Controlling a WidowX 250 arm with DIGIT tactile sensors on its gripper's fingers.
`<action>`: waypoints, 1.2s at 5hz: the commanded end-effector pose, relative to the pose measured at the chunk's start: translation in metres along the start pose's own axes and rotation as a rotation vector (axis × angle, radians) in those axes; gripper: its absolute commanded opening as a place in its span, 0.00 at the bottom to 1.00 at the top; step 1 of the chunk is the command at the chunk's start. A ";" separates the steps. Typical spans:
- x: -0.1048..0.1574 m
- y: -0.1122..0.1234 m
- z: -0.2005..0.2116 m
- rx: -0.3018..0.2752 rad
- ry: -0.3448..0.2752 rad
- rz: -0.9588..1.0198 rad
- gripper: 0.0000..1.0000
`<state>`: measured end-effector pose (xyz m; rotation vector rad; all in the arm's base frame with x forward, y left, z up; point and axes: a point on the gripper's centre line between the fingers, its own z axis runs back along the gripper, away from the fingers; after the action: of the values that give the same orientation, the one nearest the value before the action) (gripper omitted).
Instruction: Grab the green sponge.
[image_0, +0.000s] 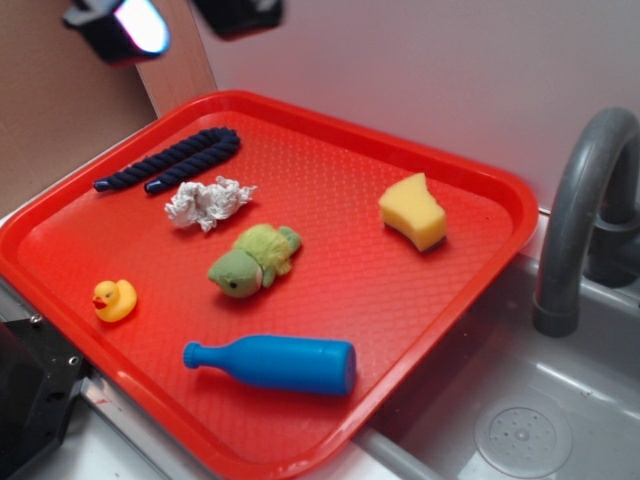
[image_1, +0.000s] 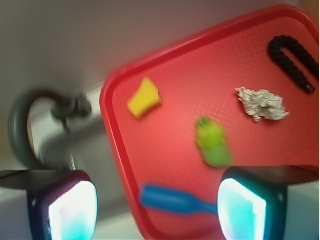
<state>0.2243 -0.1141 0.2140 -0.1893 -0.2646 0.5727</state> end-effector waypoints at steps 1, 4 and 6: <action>0.045 -0.015 -0.030 -0.029 -0.154 0.222 1.00; 0.076 -0.018 -0.123 0.088 -0.132 0.342 1.00; 0.062 -0.019 -0.168 0.109 -0.071 0.316 1.00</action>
<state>0.3270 -0.1244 0.0548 -0.0679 -0.2408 0.8987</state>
